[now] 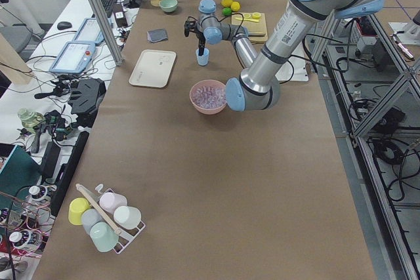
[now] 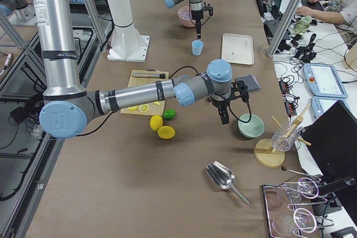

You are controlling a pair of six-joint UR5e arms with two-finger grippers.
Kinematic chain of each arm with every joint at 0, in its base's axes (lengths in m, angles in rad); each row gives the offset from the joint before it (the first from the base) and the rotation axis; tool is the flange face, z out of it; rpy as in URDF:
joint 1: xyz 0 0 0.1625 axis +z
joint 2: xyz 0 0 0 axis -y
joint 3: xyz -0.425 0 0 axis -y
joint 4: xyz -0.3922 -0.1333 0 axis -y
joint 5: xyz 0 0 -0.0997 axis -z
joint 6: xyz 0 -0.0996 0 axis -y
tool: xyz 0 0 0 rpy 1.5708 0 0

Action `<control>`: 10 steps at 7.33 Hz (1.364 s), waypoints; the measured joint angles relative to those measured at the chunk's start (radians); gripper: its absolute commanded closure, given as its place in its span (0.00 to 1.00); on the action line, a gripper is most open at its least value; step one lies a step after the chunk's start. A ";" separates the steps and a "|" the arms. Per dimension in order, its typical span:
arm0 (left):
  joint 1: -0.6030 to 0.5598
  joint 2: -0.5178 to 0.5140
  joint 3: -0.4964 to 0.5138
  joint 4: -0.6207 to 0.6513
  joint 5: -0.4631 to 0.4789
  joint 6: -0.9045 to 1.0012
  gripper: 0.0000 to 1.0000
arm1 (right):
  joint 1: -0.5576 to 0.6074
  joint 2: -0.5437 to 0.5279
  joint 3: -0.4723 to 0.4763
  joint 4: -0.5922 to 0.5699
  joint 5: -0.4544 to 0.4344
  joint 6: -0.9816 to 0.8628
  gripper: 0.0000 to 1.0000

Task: Put ice and cherries in cup
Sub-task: 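Open the left gripper to drop the ice into the cup, then move the left gripper back over the ice bowl, then grasp a third ice cube from the bowl with the left gripper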

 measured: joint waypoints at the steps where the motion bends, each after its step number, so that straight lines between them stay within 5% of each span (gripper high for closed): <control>1: -0.038 0.124 -0.093 -0.001 -0.024 0.021 0.03 | 0.000 -0.001 0.000 0.000 0.000 0.000 0.01; 3: -0.072 0.346 -0.216 -0.014 -0.038 0.034 0.04 | 0.000 -0.002 0.003 0.000 0.000 0.001 0.01; 5: -0.076 0.459 -0.244 -0.049 -0.034 0.033 0.08 | 0.000 -0.001 0.003 0.000 0.000 0.001 0.01; 10: -0.040 0.435 -0.188 -0.056 -0.031 0.003 0.12 | 0.000 -0.003 0.003 0.000 0.000 0.001 0.01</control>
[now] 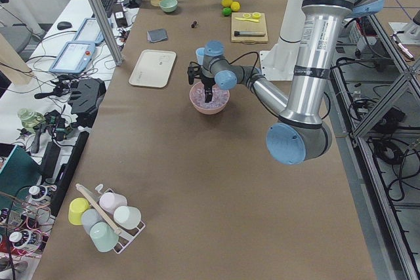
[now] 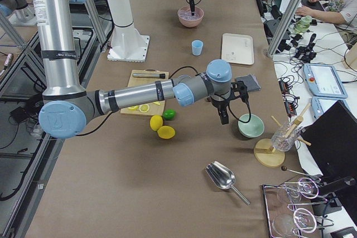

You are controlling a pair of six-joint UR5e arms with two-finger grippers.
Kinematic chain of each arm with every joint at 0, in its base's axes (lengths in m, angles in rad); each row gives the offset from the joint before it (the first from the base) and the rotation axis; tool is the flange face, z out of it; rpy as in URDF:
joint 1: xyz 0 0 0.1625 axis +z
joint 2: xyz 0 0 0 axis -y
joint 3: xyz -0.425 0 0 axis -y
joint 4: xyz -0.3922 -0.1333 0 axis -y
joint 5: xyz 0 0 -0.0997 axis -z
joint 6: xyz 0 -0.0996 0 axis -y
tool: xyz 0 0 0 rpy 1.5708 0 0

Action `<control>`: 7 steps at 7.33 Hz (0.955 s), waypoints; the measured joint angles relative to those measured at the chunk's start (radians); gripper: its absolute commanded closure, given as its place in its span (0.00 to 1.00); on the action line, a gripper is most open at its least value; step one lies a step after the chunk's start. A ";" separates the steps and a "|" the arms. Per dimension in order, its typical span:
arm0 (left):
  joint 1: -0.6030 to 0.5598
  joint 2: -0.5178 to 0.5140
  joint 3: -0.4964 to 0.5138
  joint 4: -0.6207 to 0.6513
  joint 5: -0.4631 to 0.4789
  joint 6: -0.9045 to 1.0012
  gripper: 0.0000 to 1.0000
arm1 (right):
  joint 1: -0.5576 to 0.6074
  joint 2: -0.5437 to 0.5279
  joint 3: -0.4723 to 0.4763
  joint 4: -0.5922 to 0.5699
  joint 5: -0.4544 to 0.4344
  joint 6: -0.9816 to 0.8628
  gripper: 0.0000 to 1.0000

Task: Put ice and cherries in cup
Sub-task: 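Grasp a third ice cube from the bowl with the left gripper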

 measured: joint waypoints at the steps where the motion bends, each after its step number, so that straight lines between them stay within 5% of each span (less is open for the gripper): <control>1: 0.017 -0.011 0.009 0.002 0.006 -0.006 0.14 | 0.000 0.000 -0.001 0.000 0.000 0.000 0.01; 3: 0.039 -0.019 0.018 0.003 0.016 -0.012 0.30 | 0.000 -0.003 -0.005 0.000 0.000 -0.002 0.01; 6: 0.049 -0.020 0.025 0.023 0.016 -0.012 0.34 | 0.000 -0.013 0.002 0.000 0.001 -0.002 0.01; 7: 0.053 -0.022 0.025 0.038 0.016 -0.011 0.45 | 0.000 -0.016 0.005 0.001 0.001 -0.002 0.01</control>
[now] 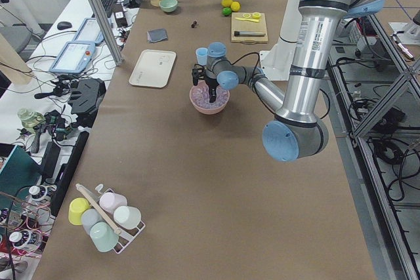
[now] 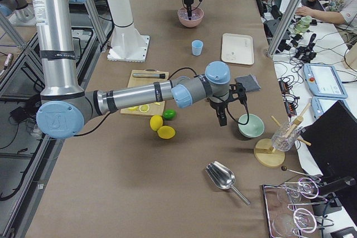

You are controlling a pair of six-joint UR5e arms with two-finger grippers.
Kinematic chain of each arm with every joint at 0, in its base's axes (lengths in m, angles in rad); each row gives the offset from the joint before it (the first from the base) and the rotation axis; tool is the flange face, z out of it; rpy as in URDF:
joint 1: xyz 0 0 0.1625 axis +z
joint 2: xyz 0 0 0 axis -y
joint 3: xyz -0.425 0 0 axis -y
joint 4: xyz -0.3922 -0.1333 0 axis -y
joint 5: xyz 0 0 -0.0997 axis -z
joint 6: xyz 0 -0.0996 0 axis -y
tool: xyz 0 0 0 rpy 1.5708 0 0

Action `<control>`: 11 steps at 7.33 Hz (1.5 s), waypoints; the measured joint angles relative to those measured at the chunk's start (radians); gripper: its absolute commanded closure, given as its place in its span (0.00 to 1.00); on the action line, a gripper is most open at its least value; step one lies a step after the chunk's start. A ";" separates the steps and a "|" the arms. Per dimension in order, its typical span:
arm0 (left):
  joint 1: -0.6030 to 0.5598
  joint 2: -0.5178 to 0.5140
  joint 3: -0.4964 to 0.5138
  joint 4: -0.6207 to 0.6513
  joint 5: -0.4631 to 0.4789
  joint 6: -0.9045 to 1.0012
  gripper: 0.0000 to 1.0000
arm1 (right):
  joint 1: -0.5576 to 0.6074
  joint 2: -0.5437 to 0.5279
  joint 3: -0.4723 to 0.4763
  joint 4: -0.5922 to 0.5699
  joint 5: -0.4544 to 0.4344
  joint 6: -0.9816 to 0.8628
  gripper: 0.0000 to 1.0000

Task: Put ice and cherries in cup
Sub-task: 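Grasp a third ice cube from the bowl with the left gripper, then carry the ice cube over the cup and release it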

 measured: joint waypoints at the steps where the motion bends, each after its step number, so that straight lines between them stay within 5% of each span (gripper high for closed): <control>1: 0.003 -0.001 0.000 0.007 0.000 0.000 0.59 | 0.000 -0.001 0.003 0.001 0.000 0.000 0.01; 4: 0.004 -0.024 0.000 0.048 -0.003 0.009 1.00 | 0.000 -0.001 0.001 0.001 -0.001 0.001 0.01; 8: -0.005 -0.043 -0.024 0.071 -0.007 0.024 1.00 | -0.001 0.011 -0.006 0.001 -0.001 -0.001 0.01; 11: -0.095 -0.181 -0.074 0.301 -0.025 0.152 1.00 | 0.000 0.010 -0.004 0.000 0.000 0.001 0.01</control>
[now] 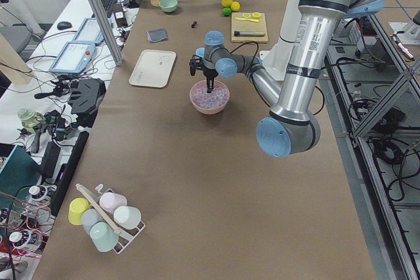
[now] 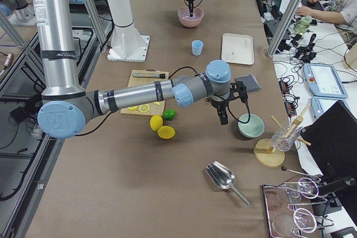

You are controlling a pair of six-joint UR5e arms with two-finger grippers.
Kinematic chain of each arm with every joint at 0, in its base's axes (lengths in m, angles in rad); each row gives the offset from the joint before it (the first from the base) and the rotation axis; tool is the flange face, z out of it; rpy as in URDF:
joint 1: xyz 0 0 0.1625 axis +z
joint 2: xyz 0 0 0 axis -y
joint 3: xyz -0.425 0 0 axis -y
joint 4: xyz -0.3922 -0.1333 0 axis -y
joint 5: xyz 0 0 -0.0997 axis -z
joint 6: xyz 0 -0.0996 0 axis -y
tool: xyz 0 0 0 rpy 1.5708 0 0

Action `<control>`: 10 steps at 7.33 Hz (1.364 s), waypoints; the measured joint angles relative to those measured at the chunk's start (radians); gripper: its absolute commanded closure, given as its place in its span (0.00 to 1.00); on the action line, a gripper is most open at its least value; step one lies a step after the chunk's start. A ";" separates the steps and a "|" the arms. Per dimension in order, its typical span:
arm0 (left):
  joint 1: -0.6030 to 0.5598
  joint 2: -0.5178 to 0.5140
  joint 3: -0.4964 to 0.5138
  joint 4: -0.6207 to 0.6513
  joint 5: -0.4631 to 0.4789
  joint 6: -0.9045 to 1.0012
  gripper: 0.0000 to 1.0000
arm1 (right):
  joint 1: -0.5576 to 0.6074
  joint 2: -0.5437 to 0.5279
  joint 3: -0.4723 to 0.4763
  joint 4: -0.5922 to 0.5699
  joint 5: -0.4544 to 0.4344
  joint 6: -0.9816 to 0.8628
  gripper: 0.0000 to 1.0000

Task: Put ice and cherries in cup
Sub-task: 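Carry the ice cube over the cup and release it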

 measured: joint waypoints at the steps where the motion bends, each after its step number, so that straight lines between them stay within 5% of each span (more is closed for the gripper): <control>1: -0.021 -0.101 0.024 0.074 -0.010 0.020 1.00 | -0.001 0.001 -0.003 0.000 0.000 0.000 0.01; 6: 0.024 -0.477 0.311 0.098 -0.014 -0.020 1.00 | -0.001 0.003 -0.009 -0.002 0.012 0.000 0.01; 10: 0.140 -0.550 0.452 -0.040 0.054 -0.124 0.95 | -0.001 0.003 -0.008 -0.001 0.014 0.000 0.01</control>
